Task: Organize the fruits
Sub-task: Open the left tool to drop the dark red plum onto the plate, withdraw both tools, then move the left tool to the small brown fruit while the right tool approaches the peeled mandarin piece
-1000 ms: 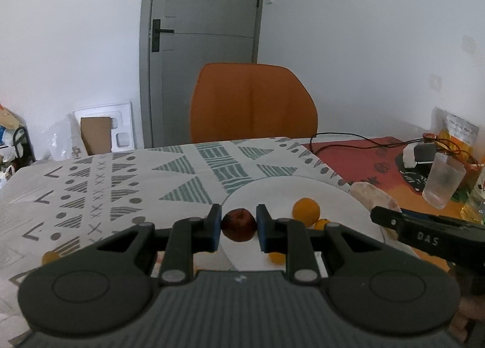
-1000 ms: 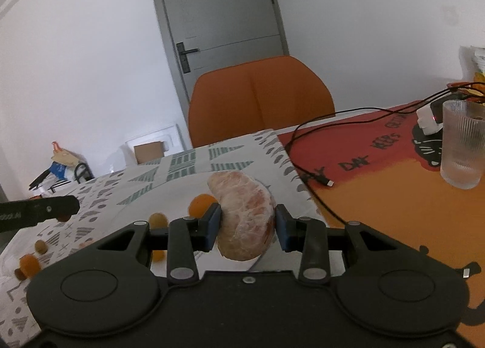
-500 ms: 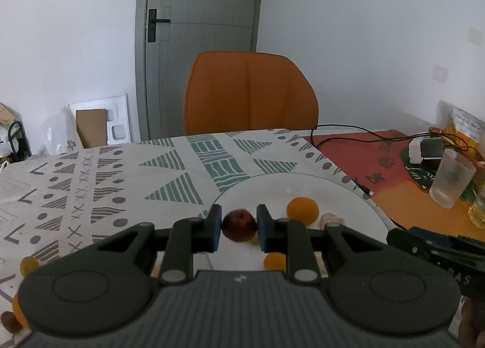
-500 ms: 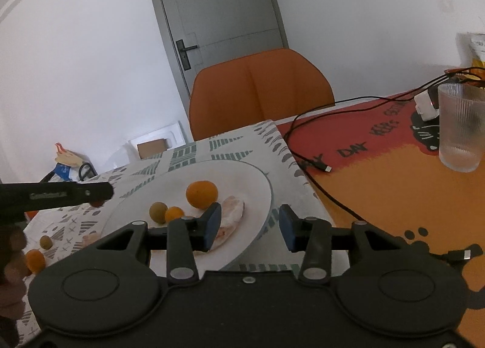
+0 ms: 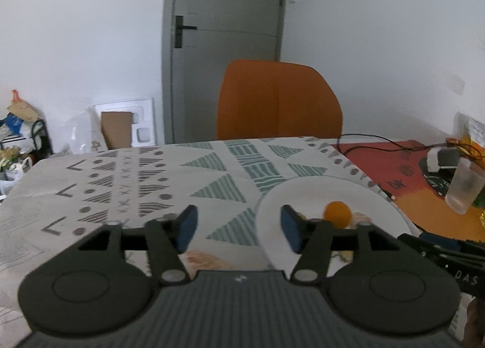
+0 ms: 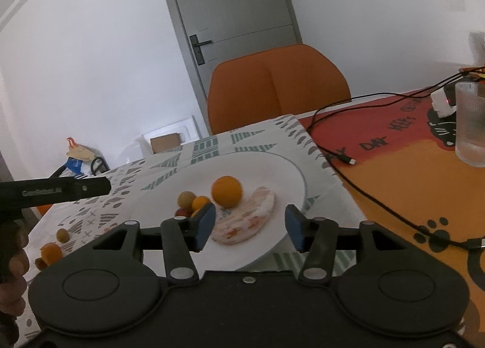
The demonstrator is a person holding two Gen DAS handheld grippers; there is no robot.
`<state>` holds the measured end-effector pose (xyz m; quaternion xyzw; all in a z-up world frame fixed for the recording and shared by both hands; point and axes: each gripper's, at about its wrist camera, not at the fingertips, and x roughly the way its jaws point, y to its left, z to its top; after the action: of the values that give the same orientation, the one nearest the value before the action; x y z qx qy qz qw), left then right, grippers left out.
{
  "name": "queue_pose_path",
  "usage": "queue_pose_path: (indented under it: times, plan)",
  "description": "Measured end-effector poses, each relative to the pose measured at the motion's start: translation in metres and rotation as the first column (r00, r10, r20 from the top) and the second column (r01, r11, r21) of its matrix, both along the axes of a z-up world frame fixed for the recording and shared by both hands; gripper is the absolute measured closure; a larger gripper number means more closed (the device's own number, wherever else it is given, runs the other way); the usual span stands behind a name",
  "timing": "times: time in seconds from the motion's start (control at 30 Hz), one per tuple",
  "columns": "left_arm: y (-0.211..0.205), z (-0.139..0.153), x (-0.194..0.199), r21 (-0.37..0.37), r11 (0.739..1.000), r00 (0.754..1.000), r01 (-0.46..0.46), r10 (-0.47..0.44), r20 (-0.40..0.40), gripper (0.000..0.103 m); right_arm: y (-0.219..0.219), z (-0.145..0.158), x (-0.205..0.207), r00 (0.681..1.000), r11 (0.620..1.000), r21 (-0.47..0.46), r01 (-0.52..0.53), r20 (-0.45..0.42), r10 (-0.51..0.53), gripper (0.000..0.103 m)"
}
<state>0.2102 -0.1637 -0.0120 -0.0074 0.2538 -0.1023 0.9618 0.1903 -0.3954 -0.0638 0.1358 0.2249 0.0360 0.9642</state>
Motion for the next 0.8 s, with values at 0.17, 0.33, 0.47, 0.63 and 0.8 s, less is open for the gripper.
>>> queue_pose_path:
  times: [0.17, 0.33, 0.47, 0.63, 0.8]
  plan:
    - [0.021, 0.004, -0.009, -0.011, 0.999, 0.999, -0.041, 0.041, 0.011, 0.023, 0.012, 0.004, 0.0, 1.0, 1.0, -0.003, -0.017, 0.001, 0.017, 0.04]
    - [0.039, 0.006, -0.019, -0.011, 0.997, 0.997, -0.077, 0.077, 0.006, 0.018, 0.025, 0.011, -0.006, 0.999, 0.999, -0.014, -0.031, 0.023, 0.031, 0.02]
    - [0.054, 0.006, -0.027, -0.013, 0.994, 0.994, -0.11, 0.11, 0.005, 0.014, 0.035, 0.012, -0.008, 0.999, 0.999, -0.017, -0.04, 0.021, 0.04, 0.01]
    - [0.075, 0.006, -0.039, -0.016, 0.989, 0.989, -0.148, 0.148, 0.007, 0.012, 0.045, 0.012, -0.009, 0.999, 0.999, -0.007, -0.053, 0.009, 0.053, 0.002]
    - [0.095, 0.005, -0.049, -0.024, 0.984, 0.984, -0.177, 0.177, 0.0, 0.012, 0.058, 0.013, -0.012, 0.997, 0.997, -0.016, -0.071, 0.006, 0.071, 0.0]
